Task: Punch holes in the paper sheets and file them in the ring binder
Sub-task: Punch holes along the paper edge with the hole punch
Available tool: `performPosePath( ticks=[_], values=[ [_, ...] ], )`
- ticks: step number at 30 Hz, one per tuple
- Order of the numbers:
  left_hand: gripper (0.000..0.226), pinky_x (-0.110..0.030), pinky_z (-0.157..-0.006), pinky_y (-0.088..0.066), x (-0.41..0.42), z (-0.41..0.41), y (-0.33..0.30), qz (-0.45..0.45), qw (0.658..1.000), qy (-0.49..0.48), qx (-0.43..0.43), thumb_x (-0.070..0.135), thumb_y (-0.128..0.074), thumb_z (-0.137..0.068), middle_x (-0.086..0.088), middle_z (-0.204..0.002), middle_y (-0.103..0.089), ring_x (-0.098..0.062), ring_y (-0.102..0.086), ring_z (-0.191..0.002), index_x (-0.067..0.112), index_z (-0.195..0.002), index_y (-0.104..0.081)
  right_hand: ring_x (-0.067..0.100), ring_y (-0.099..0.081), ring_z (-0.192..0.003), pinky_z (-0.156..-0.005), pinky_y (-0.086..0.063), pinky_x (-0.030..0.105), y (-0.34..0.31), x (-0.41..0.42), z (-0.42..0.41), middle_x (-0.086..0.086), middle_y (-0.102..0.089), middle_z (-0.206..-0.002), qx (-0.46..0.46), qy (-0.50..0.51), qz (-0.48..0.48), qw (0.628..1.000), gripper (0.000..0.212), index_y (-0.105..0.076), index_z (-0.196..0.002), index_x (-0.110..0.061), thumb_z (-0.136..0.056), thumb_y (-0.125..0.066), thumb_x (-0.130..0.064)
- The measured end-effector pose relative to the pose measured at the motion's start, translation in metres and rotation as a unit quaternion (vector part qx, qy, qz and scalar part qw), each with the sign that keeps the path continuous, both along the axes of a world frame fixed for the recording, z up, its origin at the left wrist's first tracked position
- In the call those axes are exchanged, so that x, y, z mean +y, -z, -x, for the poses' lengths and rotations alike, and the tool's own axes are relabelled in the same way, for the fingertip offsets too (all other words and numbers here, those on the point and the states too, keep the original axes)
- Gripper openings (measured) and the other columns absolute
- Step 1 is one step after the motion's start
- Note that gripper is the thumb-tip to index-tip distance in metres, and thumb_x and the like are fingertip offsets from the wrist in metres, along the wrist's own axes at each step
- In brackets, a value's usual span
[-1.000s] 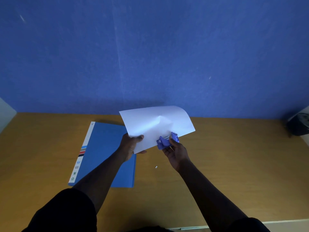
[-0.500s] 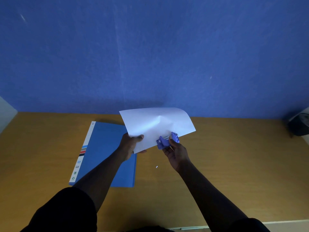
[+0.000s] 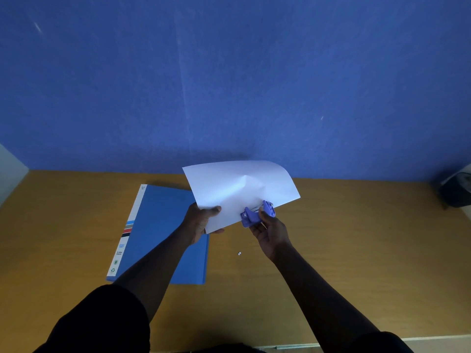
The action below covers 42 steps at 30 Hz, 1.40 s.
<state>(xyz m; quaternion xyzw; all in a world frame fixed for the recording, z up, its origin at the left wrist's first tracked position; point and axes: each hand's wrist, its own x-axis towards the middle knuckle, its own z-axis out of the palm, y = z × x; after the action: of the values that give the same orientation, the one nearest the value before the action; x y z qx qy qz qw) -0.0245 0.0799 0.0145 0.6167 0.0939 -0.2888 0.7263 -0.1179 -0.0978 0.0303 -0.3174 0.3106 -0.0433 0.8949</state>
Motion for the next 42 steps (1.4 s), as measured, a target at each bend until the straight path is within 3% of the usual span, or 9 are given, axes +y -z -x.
performPosePath(
  ticks=[14, 21, 30, 36, 42],
  values=[
    [0.034, -0.043, -0.052, -0.058, -0.0009, 0.0008, 0.0029, -0.005, 1.000, -0.013, -0.003, 0.008, -0.074, -0.082, -0.018, -0.111, -0.063, -0.038, -0.064, -0.093, 0.010, -0.113, -0.060, 0.037, -0.060, -0.117, -0.097, -0.051, 0.044, -0.0020, 0.0014, 0.0021, 0.021, -0.062, -0.120, -0.001, 0.000, 0.002, 1.000, 0.034, -0.052, -0.126, -0.002, -0.093, -0.058, -0.003],
    [0.040, -0.043, -0.053, -0.058, -0.0028, 0.0014, 0.0064, -0.009, 1.000, -0.013, 0.002, 0.010, -0.075, -0.081, -0.020, -0.116, -0.063, -0.041, -0.063, -0.099, 0.007, -0.118, -0.059, 0.034, -0.064, -0.106, -0.089, -0.056, 0.041, -0.0010, 0.0024, 0.0037, 0.020, -0.064, -0.114, 0.009, 0.009, 0.000, 1.000, 0.038, -0.050, -0.130, 0.000, -0.093, -0.058, -0.001],
    [0.041, -0.045, -0.055, -0.058, -0.0025, 0.0013, 0.0068, -0.011, 1.000, -0.009, 0.002, 0.009, -0.076, -0.080, -0.020, -0.116, -0.062, -0.040, -0.062, -0.100, 0.008, -0.118, -0.059, 0.039, -0.057, -0.120, -0.101, -0.048, 0.047, -0.0012, 0.0003, 0.0051, 0.022, -0.061, -0.118, 0.026, 0.011, 0.005, 1.000, 0.047, -0.044, -0.137, 0.000, -0.093, -0.059, -0.003],
    [0.039, -0.045, -0.055, -0.058, -0.0021, 0.0031, 0.0074, -0.009, 1.000, -0.008, 0.000, 0.009, -0.075, -0.081, -0.020, -0.116, -0.062, -0.041, -0.062, -0.100, 0.008, -0.117, -0.059, 0.039, -0.060, -0.117, -0.098, -0.051, 0.046, -0.0032, 0.0014, 0.0063, 0.024, -0.060, -0.123, 0.032, 0.016, 0.002, 0.999, 0.044, -0.046, -0.135, 0.000, -0.093, -0.060, -0.003],
    [0.034, -0.044, -0.053, -0.058, -0.0023, 0.0052, 0.0044, -0.006, 1.000, -0.007, 0.000, 0.009, -0.074, -0.082, -0.018, -0.114, -0.062, -0.038, -0.063, -0.097, 0.013, -0.112, -0.059, 0.032, -0.067, -0.100, -0.082, -0.059, 0.039, -0.0070, 0.0018, 0.0089, 0.020, -0.066, -0.111, 0.018, 0.004, 0.009, 1.000, 0.025, -0.056, -0.118, -0.001, -0.093, -0.058, -0.002]
  ],
)
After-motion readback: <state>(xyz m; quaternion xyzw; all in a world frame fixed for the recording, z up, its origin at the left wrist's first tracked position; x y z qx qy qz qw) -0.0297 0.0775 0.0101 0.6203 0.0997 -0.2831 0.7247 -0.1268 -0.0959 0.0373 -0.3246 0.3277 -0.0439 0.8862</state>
